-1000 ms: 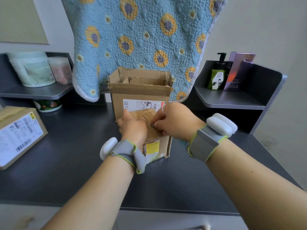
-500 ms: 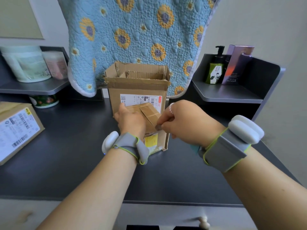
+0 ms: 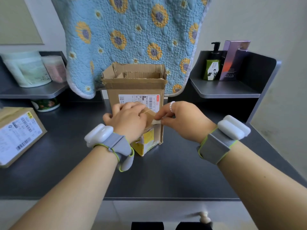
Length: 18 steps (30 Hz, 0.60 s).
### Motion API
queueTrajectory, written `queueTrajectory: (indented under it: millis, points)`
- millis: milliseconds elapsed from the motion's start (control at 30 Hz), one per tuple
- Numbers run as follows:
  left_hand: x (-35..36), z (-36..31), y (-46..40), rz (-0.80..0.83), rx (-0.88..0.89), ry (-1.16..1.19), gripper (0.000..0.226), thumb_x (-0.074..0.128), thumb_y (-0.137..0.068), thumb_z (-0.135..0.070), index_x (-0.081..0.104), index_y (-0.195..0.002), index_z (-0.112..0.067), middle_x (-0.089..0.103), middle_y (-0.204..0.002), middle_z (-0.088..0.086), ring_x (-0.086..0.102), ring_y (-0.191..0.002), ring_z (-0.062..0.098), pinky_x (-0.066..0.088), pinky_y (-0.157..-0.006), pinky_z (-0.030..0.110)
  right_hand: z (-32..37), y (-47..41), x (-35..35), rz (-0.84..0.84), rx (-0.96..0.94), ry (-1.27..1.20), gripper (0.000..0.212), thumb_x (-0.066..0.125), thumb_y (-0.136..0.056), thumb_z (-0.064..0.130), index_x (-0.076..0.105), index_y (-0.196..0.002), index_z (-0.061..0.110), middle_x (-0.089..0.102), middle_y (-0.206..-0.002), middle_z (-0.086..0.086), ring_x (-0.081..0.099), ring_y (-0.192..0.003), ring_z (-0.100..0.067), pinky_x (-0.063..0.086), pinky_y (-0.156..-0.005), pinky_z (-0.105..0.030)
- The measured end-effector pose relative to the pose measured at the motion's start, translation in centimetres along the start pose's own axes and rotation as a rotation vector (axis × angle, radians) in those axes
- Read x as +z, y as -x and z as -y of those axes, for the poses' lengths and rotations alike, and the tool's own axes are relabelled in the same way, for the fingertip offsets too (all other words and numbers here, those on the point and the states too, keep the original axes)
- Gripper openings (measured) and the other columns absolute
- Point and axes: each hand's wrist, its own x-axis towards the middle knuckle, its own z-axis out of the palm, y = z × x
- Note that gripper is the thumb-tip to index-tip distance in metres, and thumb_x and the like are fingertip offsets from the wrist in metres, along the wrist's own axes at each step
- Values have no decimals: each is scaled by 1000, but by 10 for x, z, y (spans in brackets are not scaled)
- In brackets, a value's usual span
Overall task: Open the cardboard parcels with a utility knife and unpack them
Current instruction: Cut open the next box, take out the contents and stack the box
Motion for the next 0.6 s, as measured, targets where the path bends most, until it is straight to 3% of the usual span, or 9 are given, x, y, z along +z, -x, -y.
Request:
queueTrajectory:
  millis: [133,233,333,400,500,600]
  points:
    - [-2,-1,-3,-26,10,-134,35,28,-88,-33,52,-112,-43,45,-129,-11,28,-117,21,15,-82,37,-3,2,-9,46,15,87,16,62,-86,19,72,-96,26,50,-69,14,50,-64,-6,38,-59,-17]
    - [-4,-4,-8,-19,25,-210,35,25,-91,-40,55,-108,-40,46,-120,-4,30,-112,25,16,-79,37,-12,5,-4,-71,57,-34,15,60,-86,16,70,-92,25,51,-69,12,49,-62,-6,40,-58,-18]
    - [-9,-3,-13,64,133,-219,37,23,-94,-44,53,-115,-47,42,-131,-4,25,-124,23,18,-95,40,-20,5,8,-97,127,-255,18,58,-86,11,65,-84,28,59,-78,1,55,-68,-16,46,-60,-24]
    - [-11,-1,-13,172,253,-145,40,20,-96,-41,46,-125,-49,30,-148,-14,13,-139,14,6,-111,41,-23,2,15,-113,156,-334,17,59,-86,12,64,-82,28,58,-77,0,55,-67,-17,46,-57,-24]
    - [-15,1,-11,274,351,-73,56,12,-80,-54,38,-130,-49,28,-148,-22,13,-139,5,3,-112,35,-27,-2,24,-159,184,-383,15,60,-86,13,66,-85,27,53,-68,4,52,-63,-15,43,-56,-23]
    - [-26,3,-11,397,326,-112,80,29,-57,-80,29,-133,-54,23,-145,-24,8,-136,3,5,-107,33,-30,-6,30,-248,205,-421,15,57,-87,11,67,-91,23,50,-64,7,47,-59,-9,38,-54,-19]
